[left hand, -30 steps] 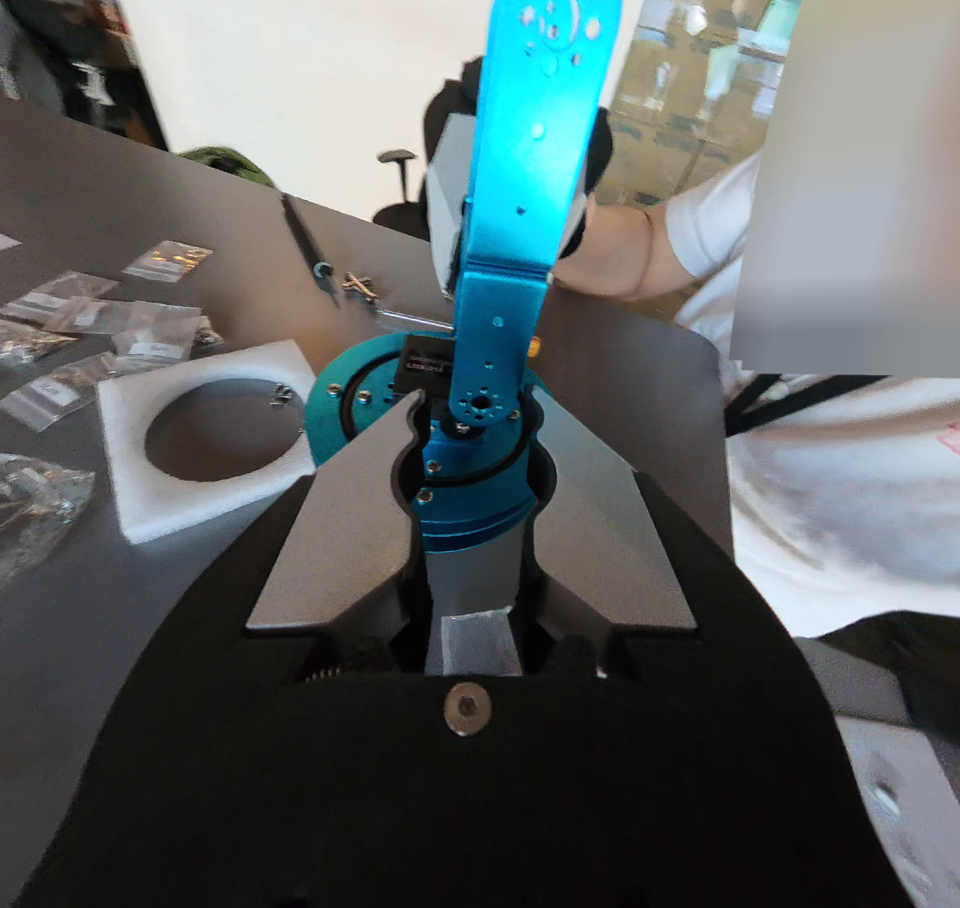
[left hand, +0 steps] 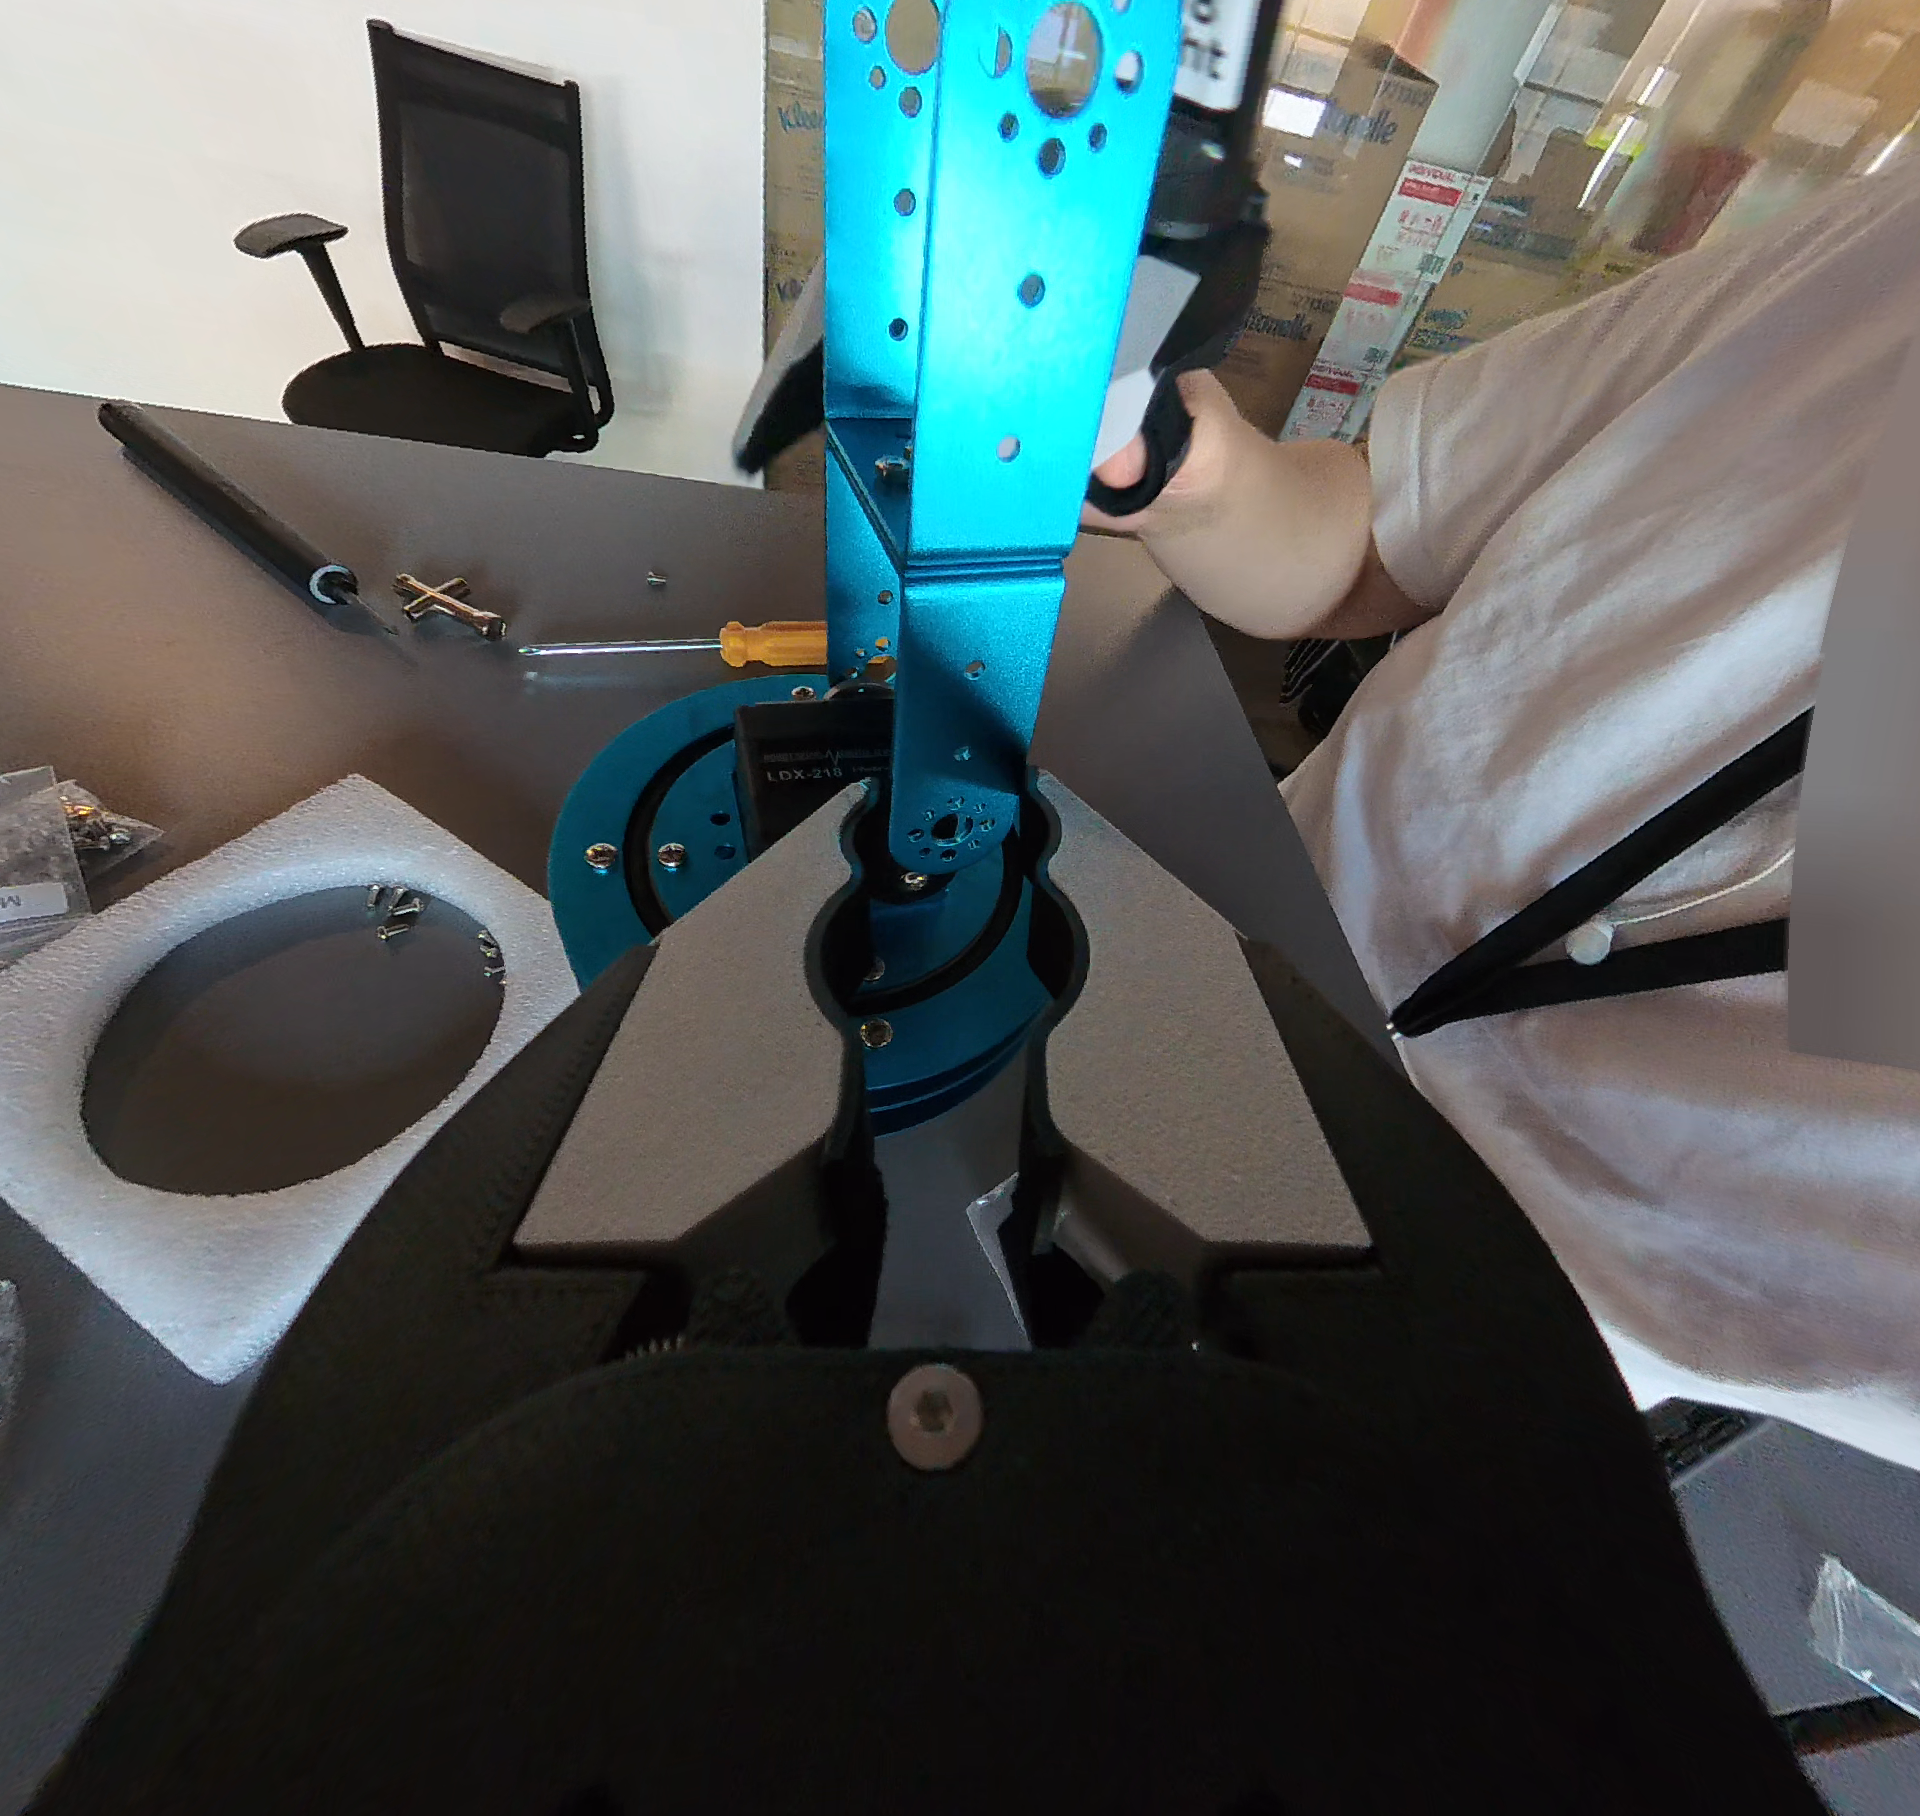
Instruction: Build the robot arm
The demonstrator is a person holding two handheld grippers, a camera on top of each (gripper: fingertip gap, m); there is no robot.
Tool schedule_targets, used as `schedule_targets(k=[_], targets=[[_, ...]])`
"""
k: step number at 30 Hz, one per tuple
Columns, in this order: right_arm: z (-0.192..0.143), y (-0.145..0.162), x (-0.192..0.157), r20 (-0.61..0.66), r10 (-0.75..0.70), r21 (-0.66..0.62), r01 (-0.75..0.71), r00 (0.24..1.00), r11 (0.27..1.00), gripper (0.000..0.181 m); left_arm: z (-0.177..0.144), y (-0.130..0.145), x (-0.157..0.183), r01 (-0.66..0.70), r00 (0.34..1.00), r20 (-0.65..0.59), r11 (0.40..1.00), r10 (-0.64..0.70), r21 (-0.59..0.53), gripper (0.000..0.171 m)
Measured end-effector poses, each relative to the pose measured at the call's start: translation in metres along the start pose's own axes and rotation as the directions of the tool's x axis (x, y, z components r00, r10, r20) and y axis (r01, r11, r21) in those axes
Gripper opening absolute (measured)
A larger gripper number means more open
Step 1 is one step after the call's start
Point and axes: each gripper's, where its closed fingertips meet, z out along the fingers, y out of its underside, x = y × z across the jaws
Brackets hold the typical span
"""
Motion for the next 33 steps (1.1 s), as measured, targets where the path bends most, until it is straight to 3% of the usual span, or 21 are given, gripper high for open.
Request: schedule_targets(k=[3, 5, 7, 14, 19, 22, 27, 30, 31, 33], targets=[[-0.023, -0.011, -0.012, -0.159, -0.058, 0.126, 0.078, 0.986, 0.989, 0.021, 0.0, 0.0, 0.0, -0.008, 1.0, -0.015, 1.0, 0.007, -0.012, 0.023], [-0.026, -0.017, -0.037, -0.167, -0.111, 0.163, 0.139, 0.98, 0.977, 0.011, -0.001, 0.0, 0.0, -0.007, 0.999, -0.032, 1.0, 0.007, -0.019, 0.022], [-0.017, -0.013, -0.055, -0.138, -0.138, 0.108, 0.154, 0.981, 0.982, 0.015, -0.001, 0.001, 0.0, -0.001, 0.999, -0.048, 1.0, 0.0, -0.016, 0.021], [0.02, -0.007, -0.063, -0.035, 0.052, 0.068, -0.049, 0.998, 0.996, 0.028, -0.001, 0.001, 0.0, -0.019, 0.998, -0.066, 1.0, 0.02, 0.014, 0.022], [0.033, -0.003, -0.053, -0.067, 0.099, 0.036, -0.096, 0.993, 0.995, 0.028, -0.002, 0.001, 0.001, -0.054, 0.996, -0.077, 0.999, 0.054, 0.009, 0.022], [0.04, -0.001, -0.056, -0.07, 0.172, 0.039, -0.17, 0.983, 0.985, 0.017, -0.002, 0.002, 0.001, -0.095, 0.99, -0.103, 0.995, 0.093, -0.008, 0.021], [0.041, 0.001, -0.054, -0.232, 0.189, 0.054, -0.181, 0.954, 0.982, 0.005, -0.01, 0.01, 0.001, -0.161, 0.968, -0.204, 0.985, 0.147, -0.055, 0.015], [0.039, 0.002, -0.054, -0.351, 0.176, 0.043, -0.172, 0.92, 0.984, 0.002, -0.032, 0.003, -0.006, -0.21, 0.942, -0.271, 0.978, 0.198, -0.016, 0.011], [0.039, 0.002, -0.053, -0.382, 0.177, 0.044, -0.173, 0.907, 0.984, 0.002, -0.038, -0.002, -0.011, -0.211, 0.935, -0.291, 0.977, 0.202, 0.002, 0.014], [0.04, 0.001, -0.052, -0.437, 0.179, 0.049, -0.175, 0.882, 0.983, 0.001, -0.042, 0.0, -0.021, -0.225, 0.919, -0.338, 0.974, 0.205, -0.022, 0.037]])
